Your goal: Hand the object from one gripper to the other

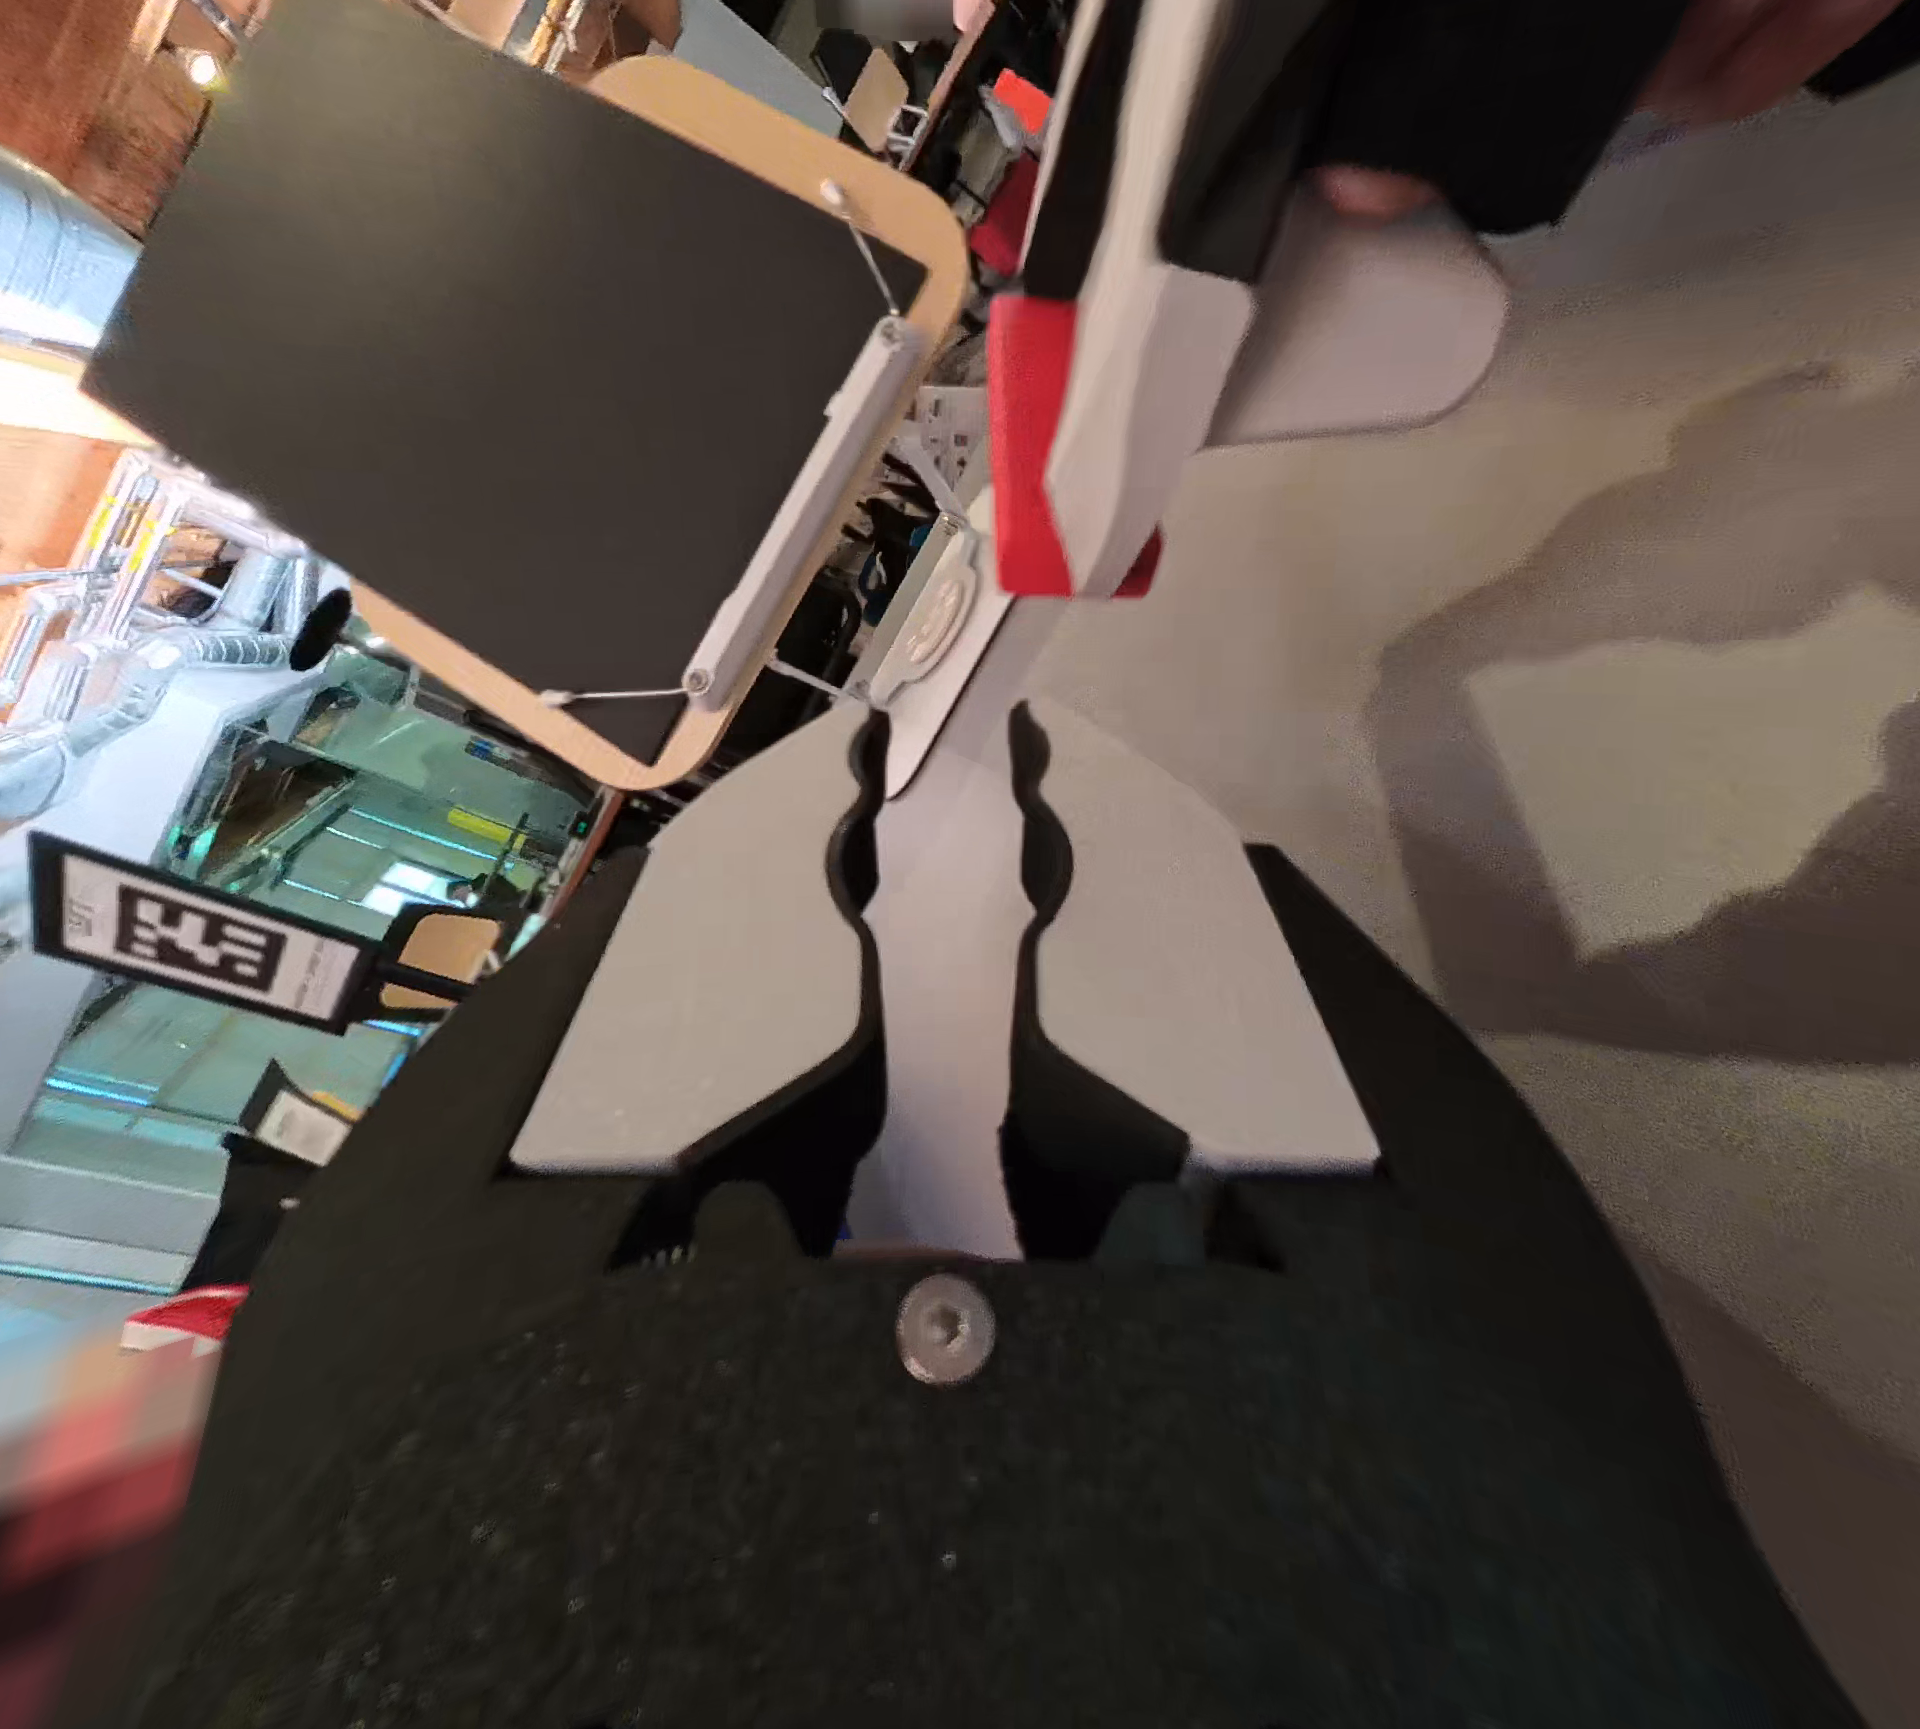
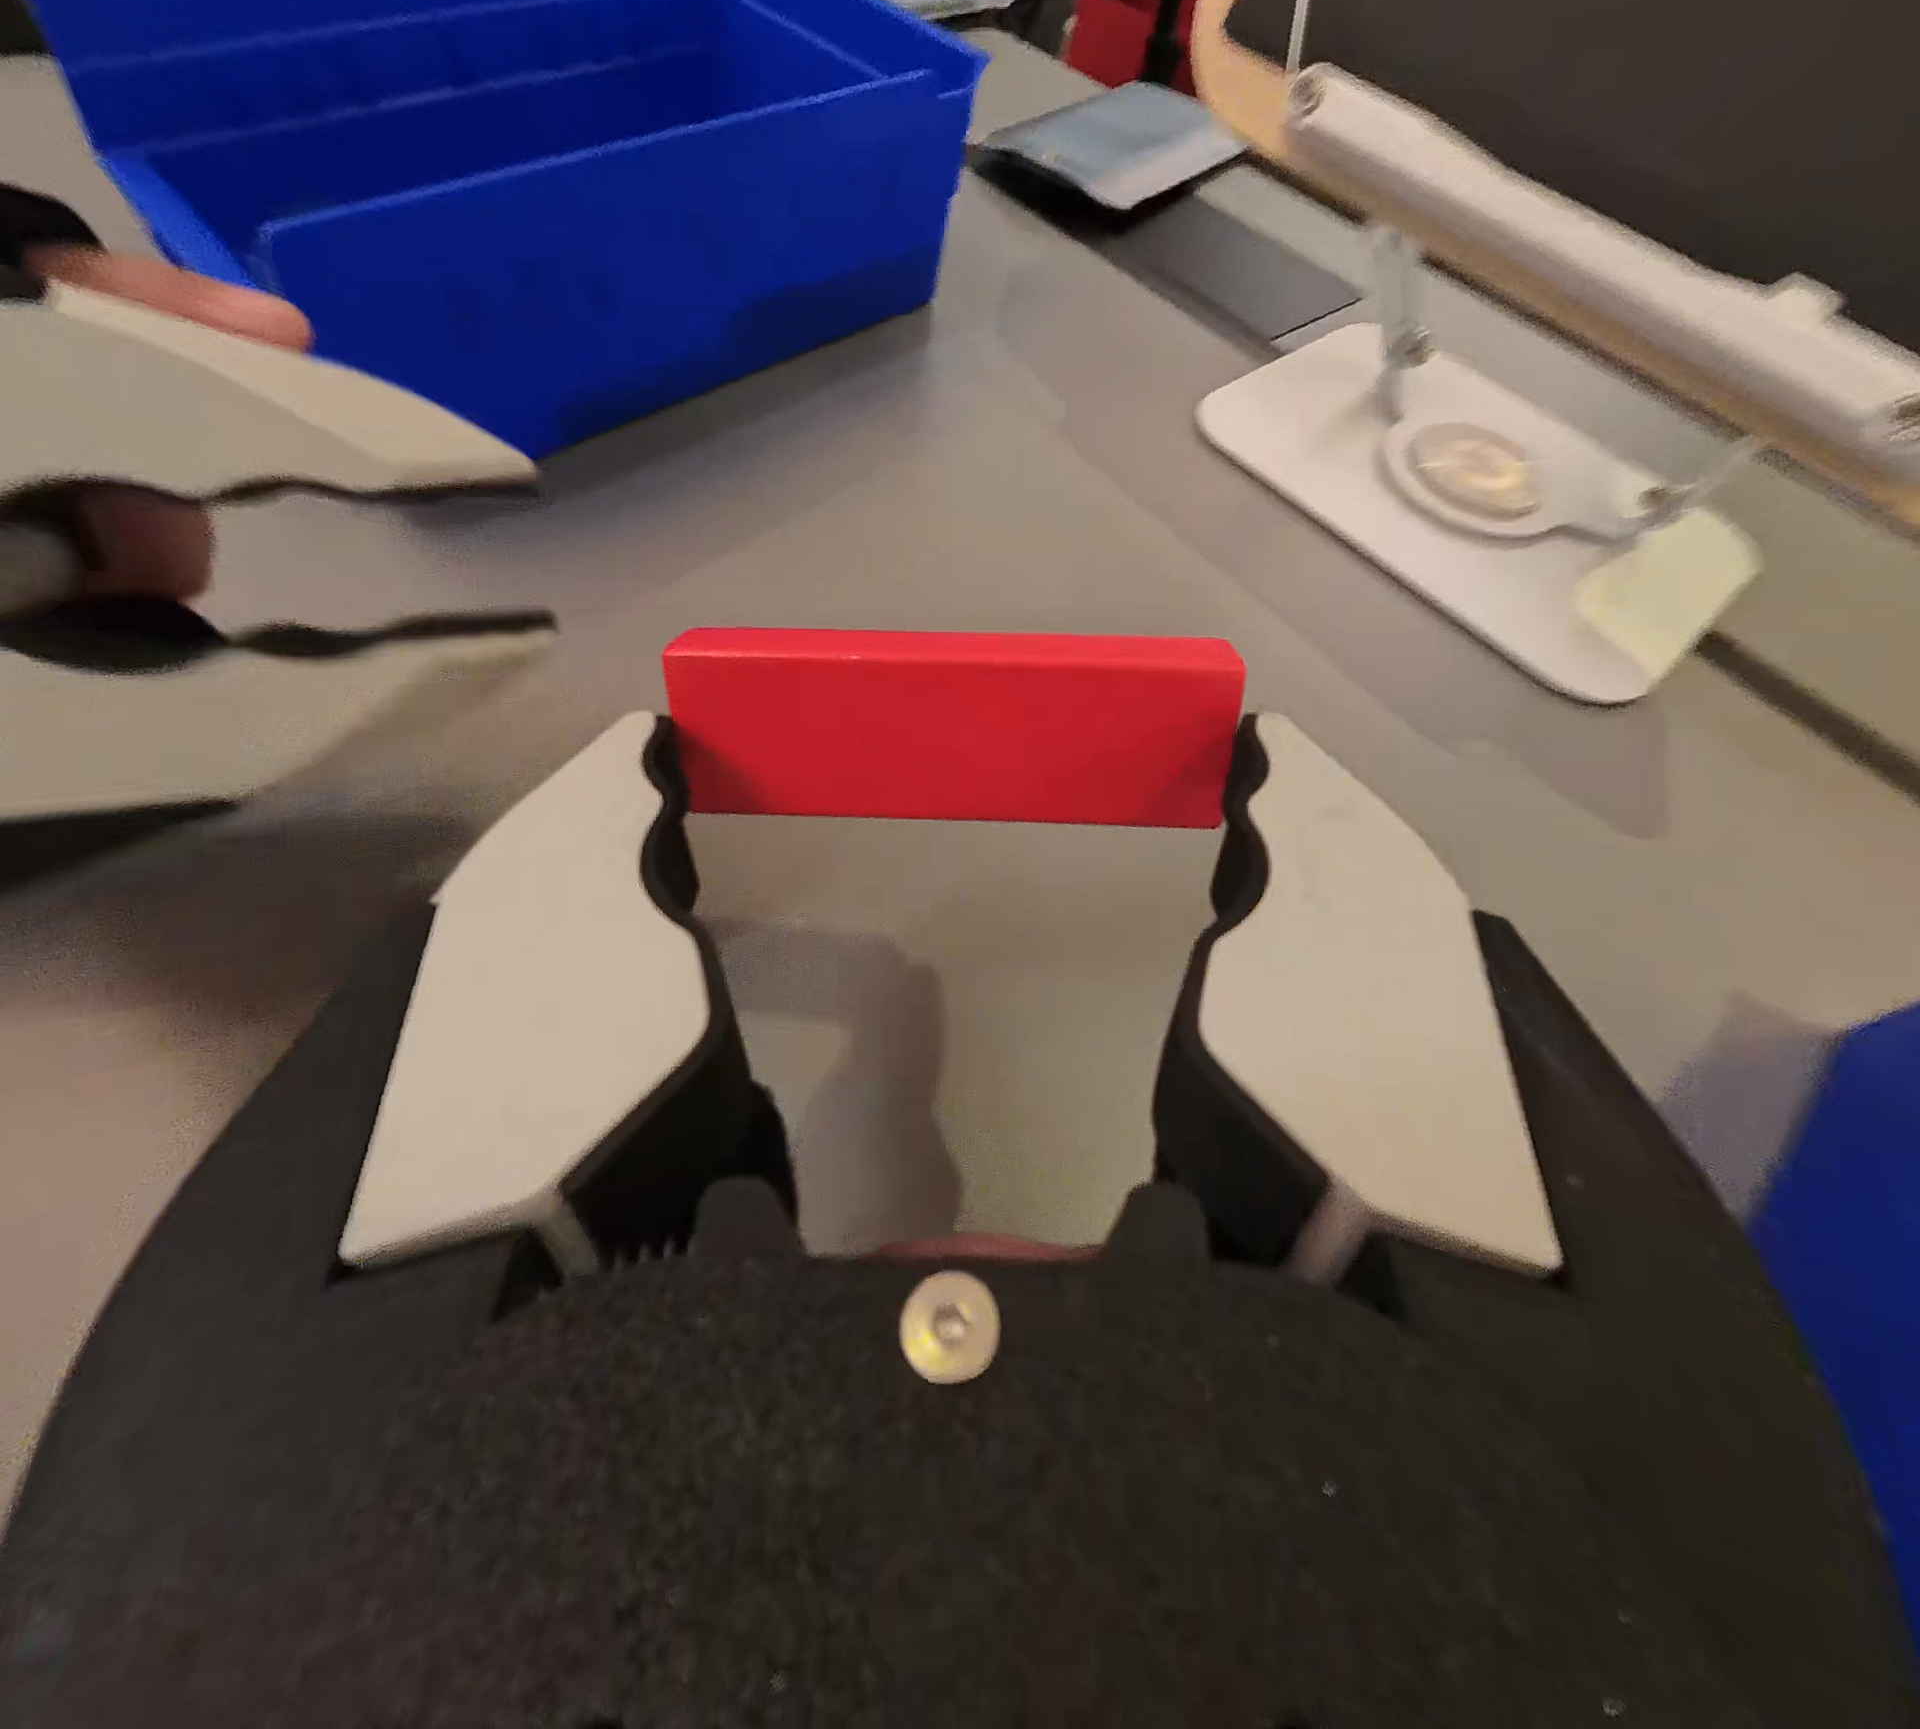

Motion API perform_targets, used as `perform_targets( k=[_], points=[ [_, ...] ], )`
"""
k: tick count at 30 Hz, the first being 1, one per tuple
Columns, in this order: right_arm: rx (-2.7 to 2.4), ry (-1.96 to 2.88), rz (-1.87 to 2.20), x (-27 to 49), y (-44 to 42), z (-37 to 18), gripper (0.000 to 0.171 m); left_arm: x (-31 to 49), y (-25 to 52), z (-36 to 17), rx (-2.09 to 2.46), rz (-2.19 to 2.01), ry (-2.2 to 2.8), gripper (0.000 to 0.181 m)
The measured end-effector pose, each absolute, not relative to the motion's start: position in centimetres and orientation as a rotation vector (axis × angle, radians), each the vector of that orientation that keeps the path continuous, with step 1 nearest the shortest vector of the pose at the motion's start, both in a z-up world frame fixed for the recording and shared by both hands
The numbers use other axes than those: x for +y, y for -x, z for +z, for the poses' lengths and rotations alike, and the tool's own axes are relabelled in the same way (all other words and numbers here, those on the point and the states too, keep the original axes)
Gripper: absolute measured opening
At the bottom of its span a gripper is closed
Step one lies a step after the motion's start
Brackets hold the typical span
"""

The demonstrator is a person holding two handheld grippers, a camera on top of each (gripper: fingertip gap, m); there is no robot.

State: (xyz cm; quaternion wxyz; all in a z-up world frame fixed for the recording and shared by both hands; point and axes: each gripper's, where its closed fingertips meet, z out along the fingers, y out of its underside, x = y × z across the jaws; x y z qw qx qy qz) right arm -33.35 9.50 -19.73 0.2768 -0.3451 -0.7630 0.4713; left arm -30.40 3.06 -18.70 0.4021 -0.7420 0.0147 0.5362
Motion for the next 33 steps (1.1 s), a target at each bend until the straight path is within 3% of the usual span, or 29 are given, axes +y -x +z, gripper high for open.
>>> perform_targets(
  k=[4, 7, 10, 14, 20, 28, 33],
  points=[
    [-1.908, 0.797, 1.224, 10.7, 33.5, -18.3, 0.098, 2.2, 31.2, -17.9, -0.244, 1.002, 1.844, 0.023],
    [-1.827, 0.560, 1.098, 9.9, 32.7, -18.1, 0.098, 3.3, 30.2, -17.6, -0.429, 0.465, 1.802, 0.034],
    [-1.780, 0.353, 0.958, 8.2, 31.6, -18.2, 0.098, 4.1, 29.2, -17.4, -0.450, 0.225, 1.778, 0.041],
    [-1.736, 0.230, 0.911, 6.3, 30.5, -17.7, 0.098, 4.5, 28.8, -19.0, -0.411, 0.218, 1.859, 0.040],
    [-1.722, 0.116, 0.782, 4.6, 29.9, -18.2, 0.098, 4.9, 28.0, -20.1, -0.366, 0.163, 1.893, 0.016],
    [-1.802, 0.227, 0.777, 5.8, 31.3, -20.1, 0.093, 3.7, 30.4, -20.7, -0.409, 0.320, 1.926, 0.016],
    [-2.040, 0.559, 1.049, 6.7, 31.9, -23.2, 0.076, 1.8, 32.8, -20.5, -0.397, 0.537, 1.943, 0.016]
  ],
)
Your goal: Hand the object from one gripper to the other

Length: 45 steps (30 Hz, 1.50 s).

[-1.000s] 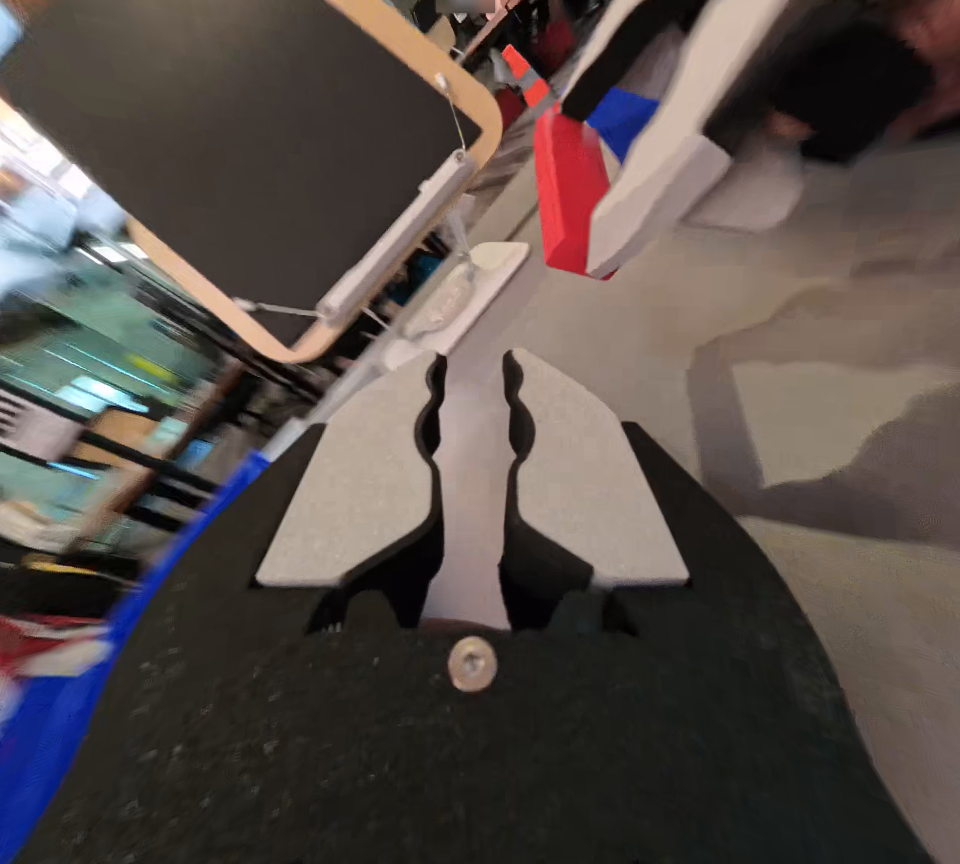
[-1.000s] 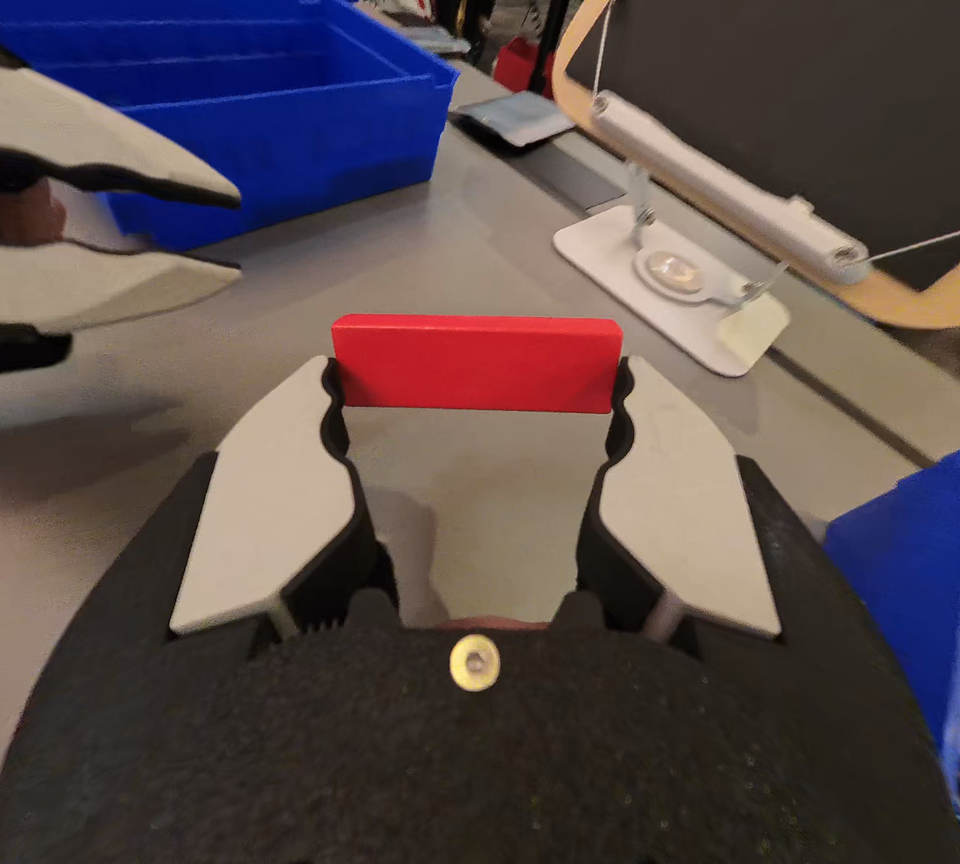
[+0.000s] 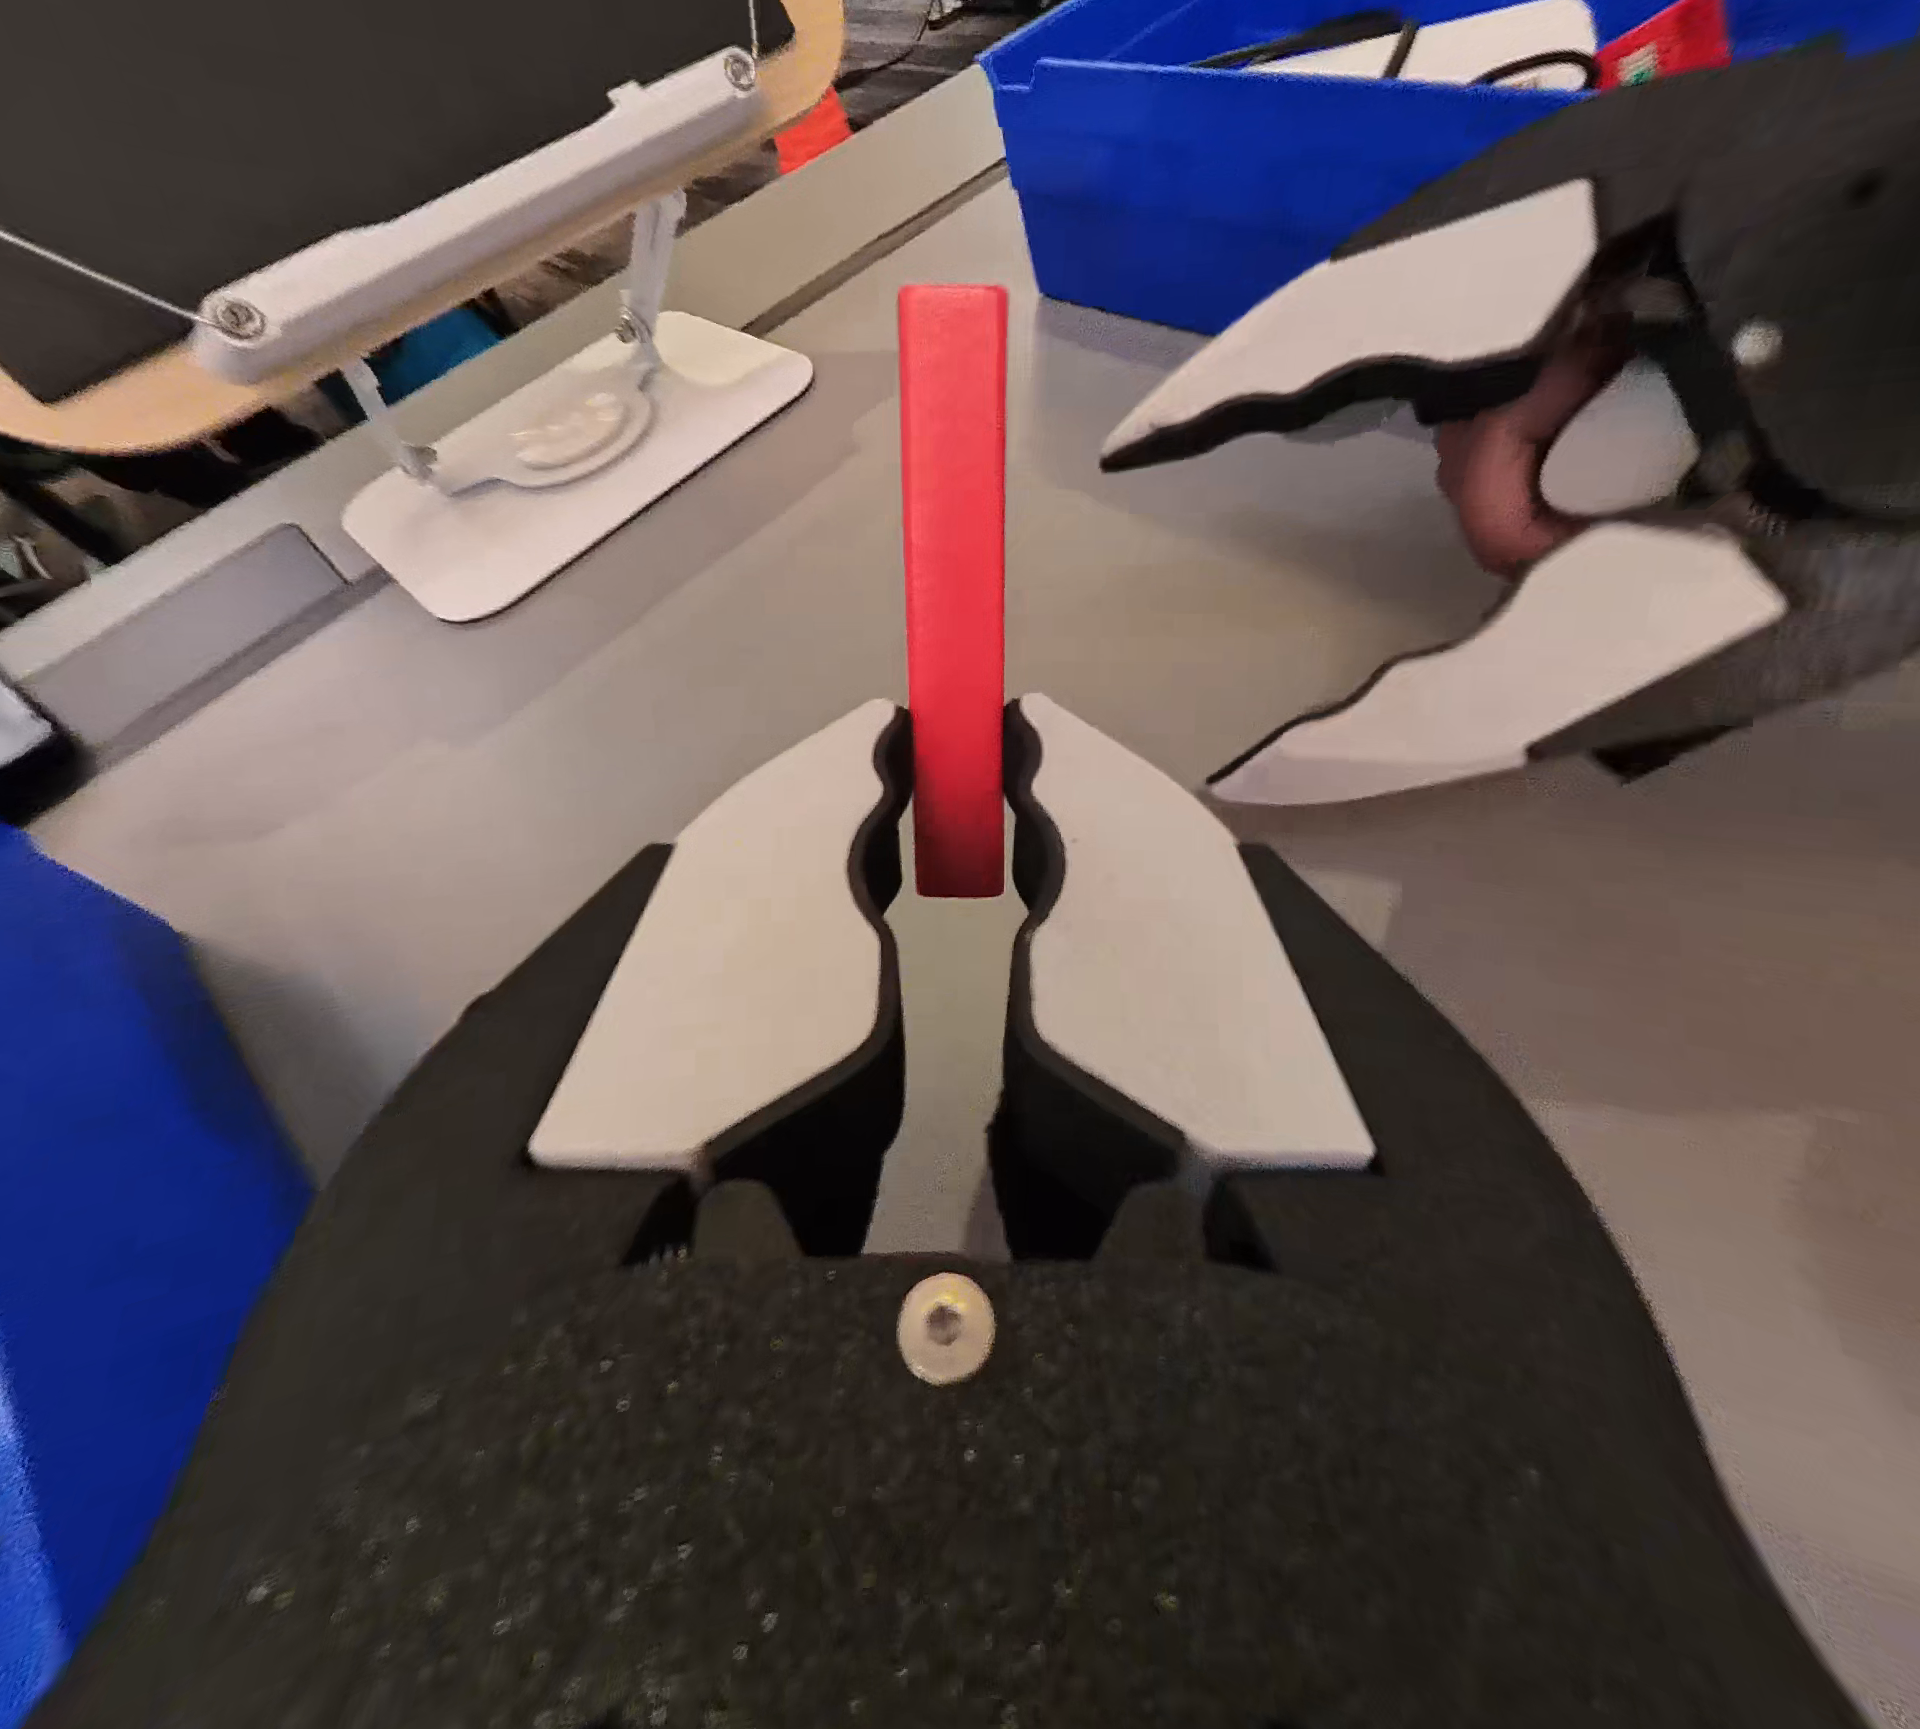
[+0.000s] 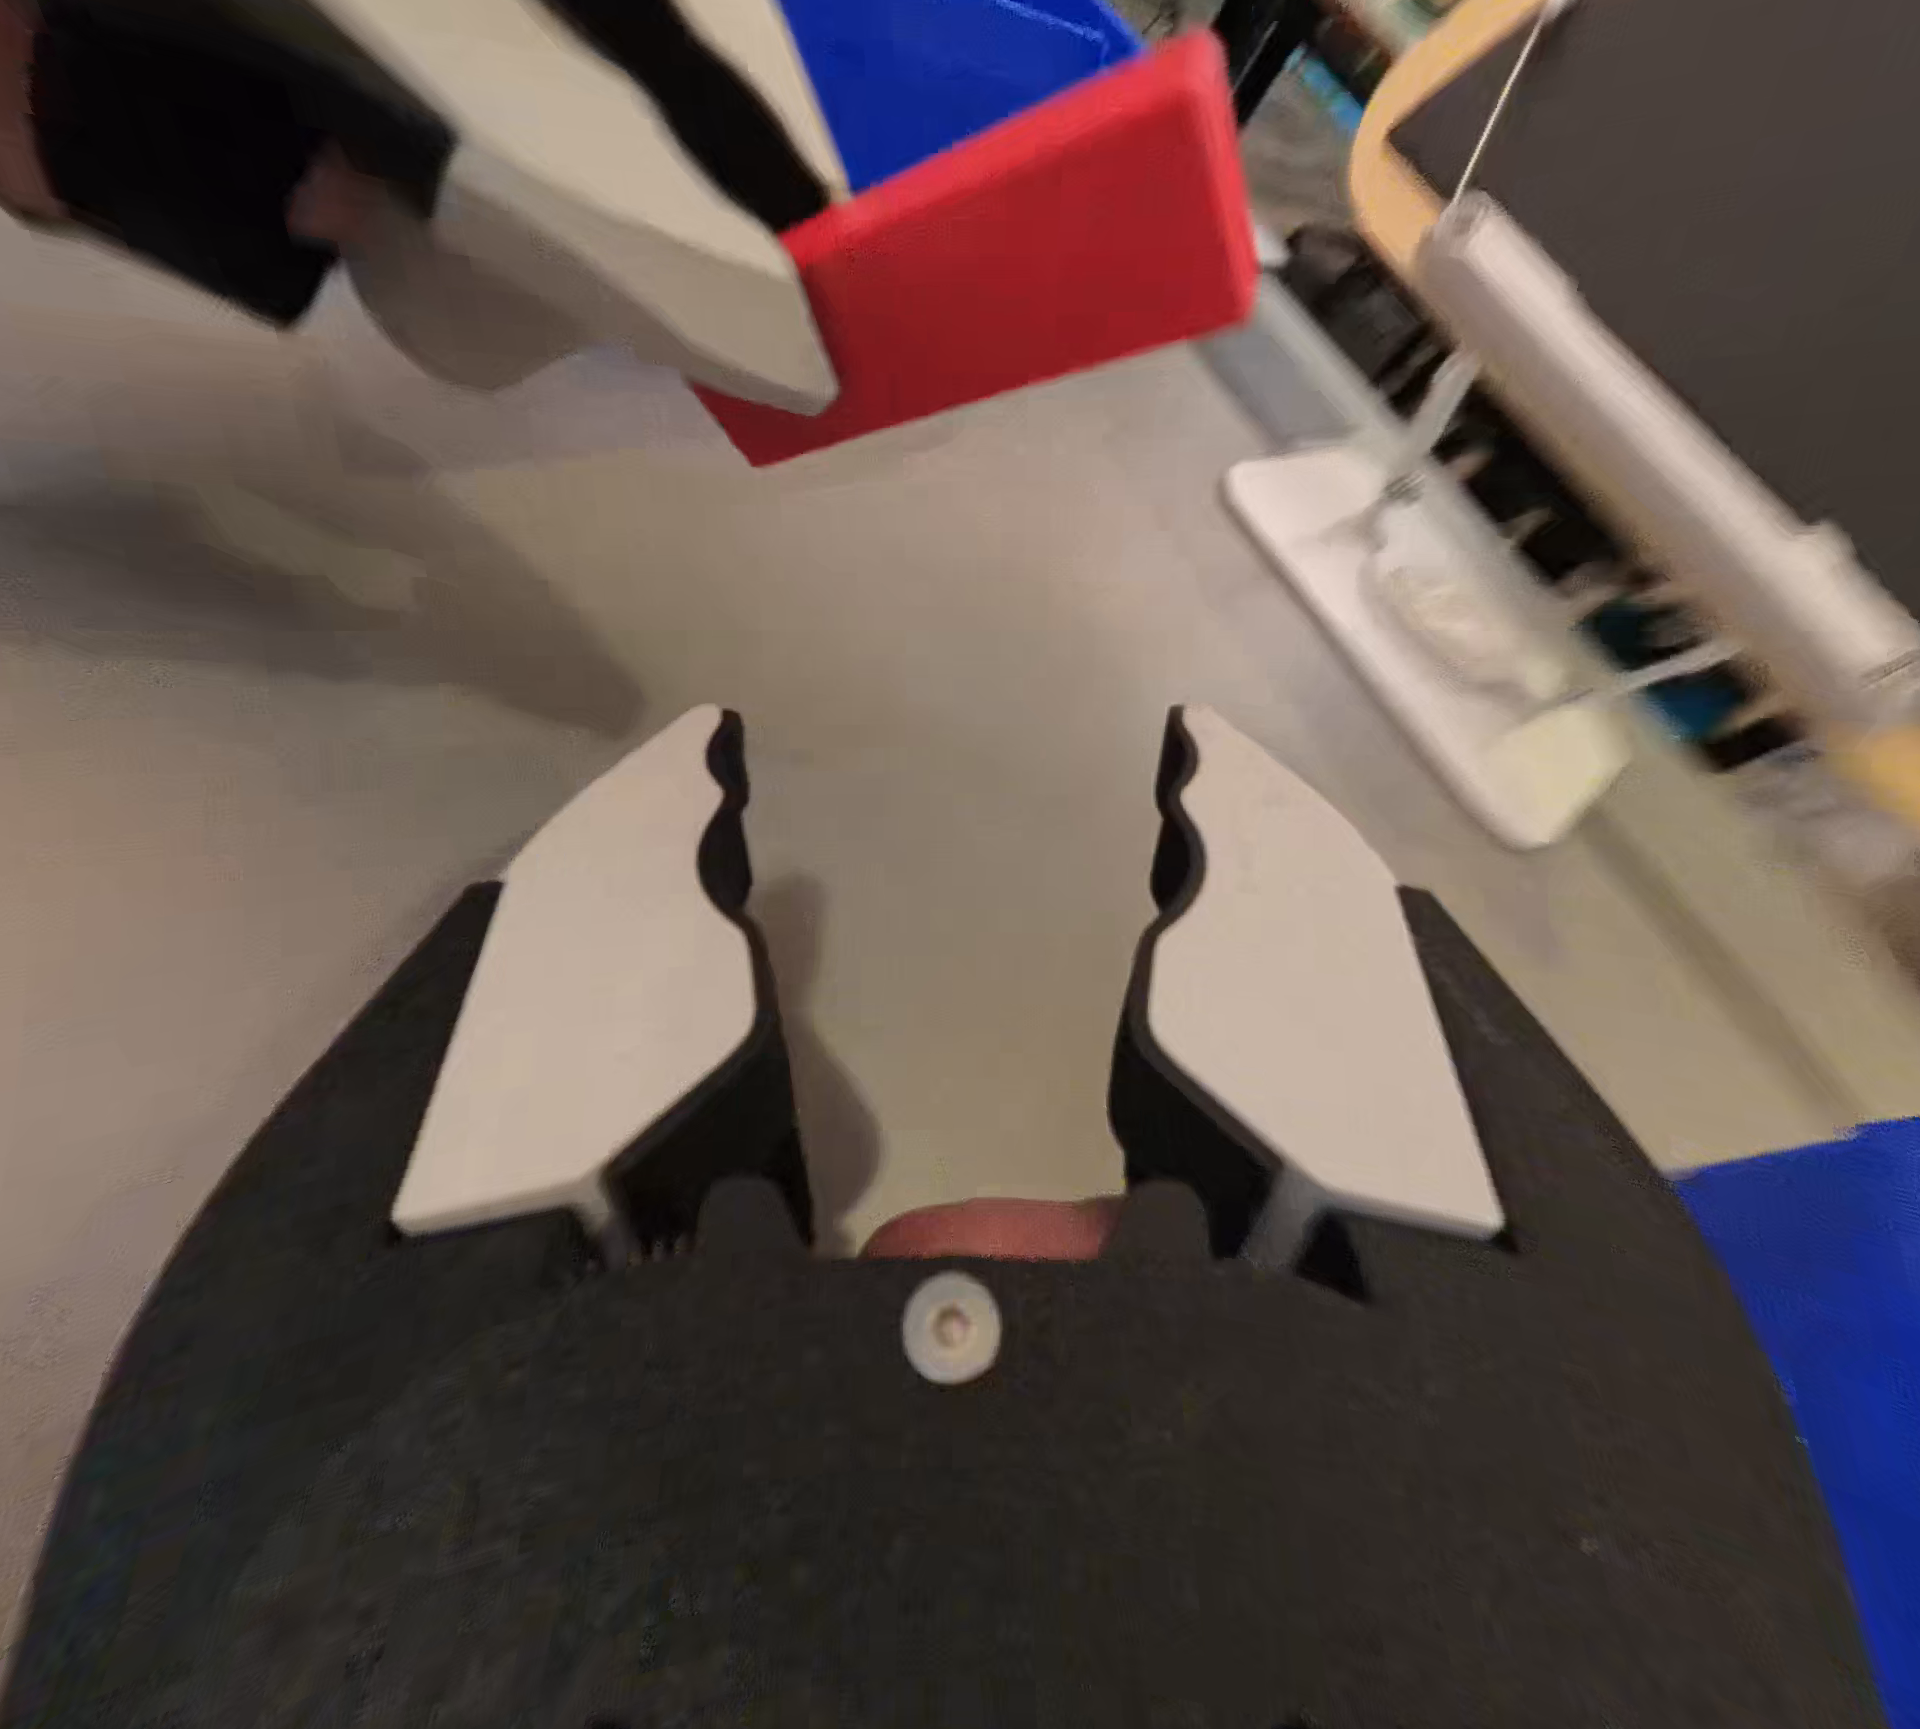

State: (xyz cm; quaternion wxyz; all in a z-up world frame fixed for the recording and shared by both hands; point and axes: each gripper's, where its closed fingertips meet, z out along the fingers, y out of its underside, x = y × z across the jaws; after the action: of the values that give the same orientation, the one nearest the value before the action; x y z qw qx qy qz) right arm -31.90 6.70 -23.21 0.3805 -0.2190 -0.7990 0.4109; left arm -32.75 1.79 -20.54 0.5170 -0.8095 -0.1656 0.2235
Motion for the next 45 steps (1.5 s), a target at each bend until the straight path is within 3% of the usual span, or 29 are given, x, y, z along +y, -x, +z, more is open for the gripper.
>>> perform_targets(
  k=[7, 11, 15, 18, 28, 32, 36, 41, 45],
  points=[
    [-2.035, 1.111, 2.050, 4.7, 30.4, -19.7, 0.065, 2.5, 32.2, -20.7, -0.335, 0.586, 1.947, 0.016],
    [-1.835, 1.265, 2.338, 4.3, 30.7, -18.7, 0.065, 3.4, 31.3, -20.8, -0.329, 0.525, 1.935, 0.016],
    [-1.768, 1.207, 2.381, 3.9, 30.7, -18.2, 0.055, 4.4, 30.1, -20.7, -0.356, 0.396, 1.899, 0.016],
    [-1.719, 1.193, 2.361, 4.3, 30.9, -18.0, 0.034, 4.5, 30.2, -20.9, -0.361, 0.419, 1.909, 0.016],
    [-1.785, 1.196, 2.235, 4.7, 31.0, -18.6, 0.032, 4.7, 30.2, -21.4, -0.384, 0.460, 1.914, 0.017],
    [-1.836, 1.118, 2.170, 5.7, 31.2, -18.5, 0.033, 4.4, 30.2, -21.3, -0.364, 0.427, 1.902, 0.026],
    [-1.949, 1.032, 2.371, 6.1, 29.9, -17.2, 0.033, 4.4, 28.2, -20.8, -0.243, 0.191, 1.906, 0.033],
    [-2.042, 0.700, 2.715, 6.5, 26.5, -14.5, 0.032, 4.8, 24.1, -17.9, -0.230, -0.485, 1.692, 0.055],
    [-2.169, 0.521, 2.834, 6.2, 24.5, -14.4, 0.033, 5.2, 22.8, -17.6, -0.220, -0.635, 1.648, 0.057]
  ],
)
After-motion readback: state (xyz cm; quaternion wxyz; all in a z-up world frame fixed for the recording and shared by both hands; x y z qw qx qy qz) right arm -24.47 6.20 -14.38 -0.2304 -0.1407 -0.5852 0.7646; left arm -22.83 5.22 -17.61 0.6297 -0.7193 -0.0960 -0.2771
